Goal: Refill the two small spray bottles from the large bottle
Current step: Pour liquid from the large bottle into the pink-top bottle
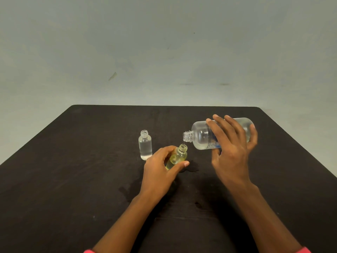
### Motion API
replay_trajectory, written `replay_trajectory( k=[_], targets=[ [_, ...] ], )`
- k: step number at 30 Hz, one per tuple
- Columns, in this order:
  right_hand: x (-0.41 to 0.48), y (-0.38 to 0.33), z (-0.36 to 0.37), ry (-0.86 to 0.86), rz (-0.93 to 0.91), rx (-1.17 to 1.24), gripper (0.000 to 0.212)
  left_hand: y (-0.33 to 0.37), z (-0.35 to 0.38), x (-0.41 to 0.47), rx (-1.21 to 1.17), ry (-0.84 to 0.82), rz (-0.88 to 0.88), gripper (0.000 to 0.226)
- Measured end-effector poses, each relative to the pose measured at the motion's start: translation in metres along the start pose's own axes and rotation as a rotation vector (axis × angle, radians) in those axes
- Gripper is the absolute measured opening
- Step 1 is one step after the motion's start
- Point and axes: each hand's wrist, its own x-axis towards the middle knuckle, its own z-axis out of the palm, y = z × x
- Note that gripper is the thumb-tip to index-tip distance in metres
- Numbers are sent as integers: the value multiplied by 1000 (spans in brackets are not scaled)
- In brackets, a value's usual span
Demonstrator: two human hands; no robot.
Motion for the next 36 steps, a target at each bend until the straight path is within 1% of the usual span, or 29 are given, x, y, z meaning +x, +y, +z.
replay_trajectory(
  k=[36],
  targets=[
    [1, 0, 0, 14, -1, -7, 80, 2, -1, 0, 10, 3, 9, 33]
  ],
)
